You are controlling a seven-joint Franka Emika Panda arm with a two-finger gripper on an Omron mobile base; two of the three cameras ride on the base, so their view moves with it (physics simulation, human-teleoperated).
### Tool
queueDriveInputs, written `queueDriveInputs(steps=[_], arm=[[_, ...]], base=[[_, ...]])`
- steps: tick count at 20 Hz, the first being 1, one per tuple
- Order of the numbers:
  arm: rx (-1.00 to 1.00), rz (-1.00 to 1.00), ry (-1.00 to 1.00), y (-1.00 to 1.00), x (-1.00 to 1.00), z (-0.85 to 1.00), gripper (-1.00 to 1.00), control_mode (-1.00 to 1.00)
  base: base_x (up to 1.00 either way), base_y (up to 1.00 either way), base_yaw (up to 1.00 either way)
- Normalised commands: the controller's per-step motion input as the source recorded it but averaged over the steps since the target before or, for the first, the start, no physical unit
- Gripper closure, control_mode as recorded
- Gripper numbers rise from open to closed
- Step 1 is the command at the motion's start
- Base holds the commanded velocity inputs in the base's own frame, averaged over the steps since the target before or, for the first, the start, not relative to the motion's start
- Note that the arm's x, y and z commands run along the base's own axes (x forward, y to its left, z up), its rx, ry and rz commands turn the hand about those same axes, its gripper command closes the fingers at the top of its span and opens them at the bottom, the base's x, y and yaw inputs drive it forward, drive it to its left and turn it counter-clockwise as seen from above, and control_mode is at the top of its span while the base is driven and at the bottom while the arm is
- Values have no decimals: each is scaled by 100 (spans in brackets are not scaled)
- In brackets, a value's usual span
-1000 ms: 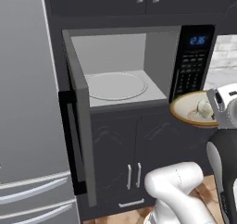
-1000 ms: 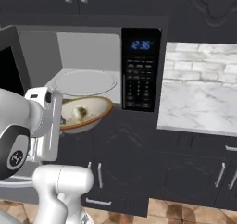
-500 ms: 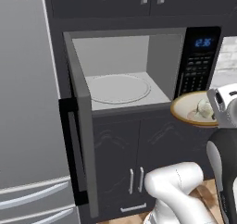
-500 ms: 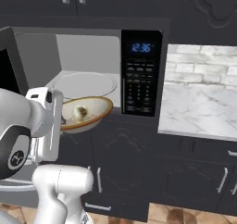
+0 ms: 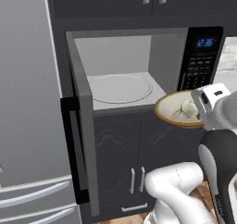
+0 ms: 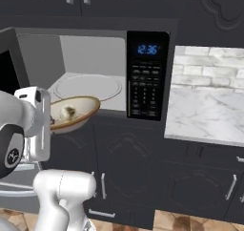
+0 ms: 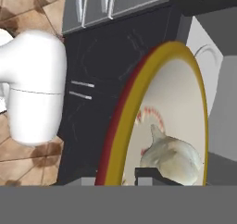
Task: Pick the garlic from the sink and place it in the bowl. Then pick the bowl and place it in the microwave. Then close the microwave door and press the start button.
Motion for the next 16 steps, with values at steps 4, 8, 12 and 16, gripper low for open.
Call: queueDriveInputs(steps=[4,8,12,16], arm=[[9,20,0,50,97,0,100,-100],[3,5,0,25,100,0,100,-100],[0,0,0,11,100,0,100,-100],[0,0,1,9,100,-8,100,-100]], base=[[0,0,0],[0,0,0],[0,0,0],[0,0,0]])
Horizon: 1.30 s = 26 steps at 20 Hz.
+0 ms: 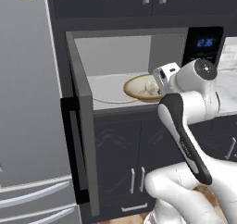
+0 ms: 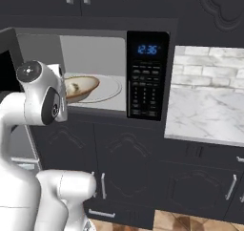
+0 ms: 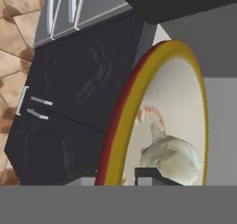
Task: Pick the garlic from the sink and place it in the bowl. Then pick the bowl and place it in the microwave. Then close the microwave door and press the start button.
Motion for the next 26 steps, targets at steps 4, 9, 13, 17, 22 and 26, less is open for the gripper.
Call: queueDriveInputs(steps=[4,9,13,17,22,26], arm=[[0,0,4,26,100,-36,100,-100],[0,0,1,26,100,-28,100,-100],[0,0,0,19,94,-46,100,-100],[0,1,3,9,74,-52,100,-100],[0,1,1,0,58,-34,100,-100],[0,1,0,1,86,-33,100,-100]], base=[[0,0,0],[0,0,0],[0,0,0],[0,0,0],[0,0,0],[0,0,0]])
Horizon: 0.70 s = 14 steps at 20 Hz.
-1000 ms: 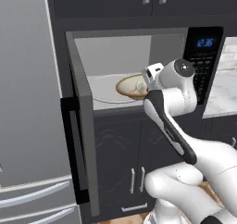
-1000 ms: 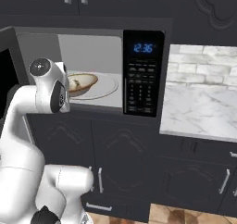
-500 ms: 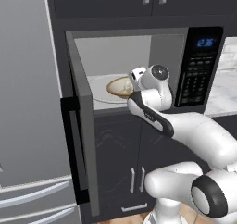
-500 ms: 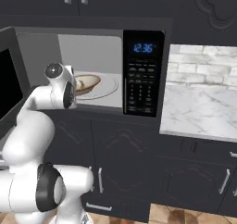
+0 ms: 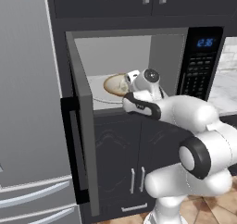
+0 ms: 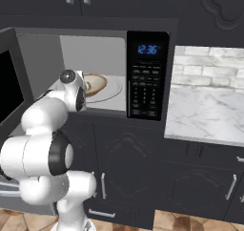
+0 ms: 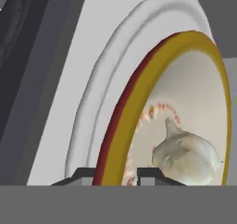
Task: Pick the garlic from the sink and place it in the bowl. Then pick the bowl and place it in the microwave. Then close the microwave door and press the start button.
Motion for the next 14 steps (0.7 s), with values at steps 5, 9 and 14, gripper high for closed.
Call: queueDriveInputs(steps=[5,9,14], arm=[[0,1,0,5,30,-15,-100,-100],[1,0,-5,0,-74,63,-100,-100],[5,0,0,-1,-100,65,-100,-100]], base=[[0,0,0],[0,0,0],[0,0,0]])
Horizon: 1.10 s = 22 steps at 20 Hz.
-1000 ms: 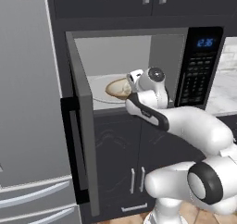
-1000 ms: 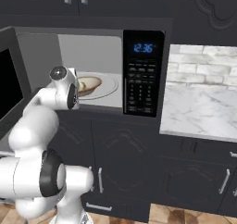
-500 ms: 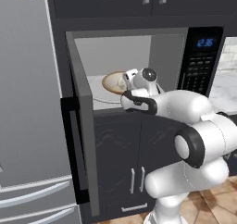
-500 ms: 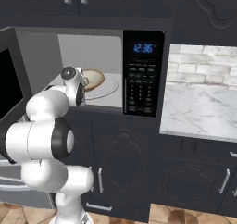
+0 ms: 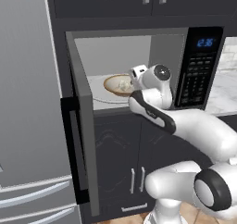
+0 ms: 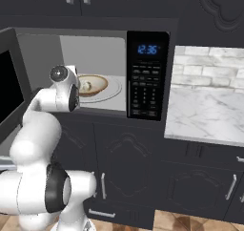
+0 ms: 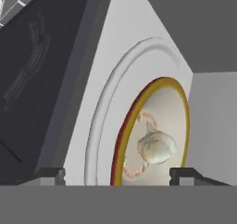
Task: Pick the garlic from the sink and place it in the bowl. Then pick the bowl and place it in the microwave. Then close the microwave door and press the start button.
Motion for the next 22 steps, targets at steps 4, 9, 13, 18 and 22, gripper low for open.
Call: queueDriveInputs(steps=[4,9,13,18,22], arm=[[9,0,0,-6,-100,52,-100,-100],[10,0,2,-12,-100,52,-100,-100],[8,0,10,-9,-100,61,-100,-100],[7,0,14,-5,-100,57,-100,-100],[7,0,14,-3,-100,52,-100,-100]], base=[[0,0,0],[0,0,0],[0,0,0],[0,0,0],[0,0,0]])
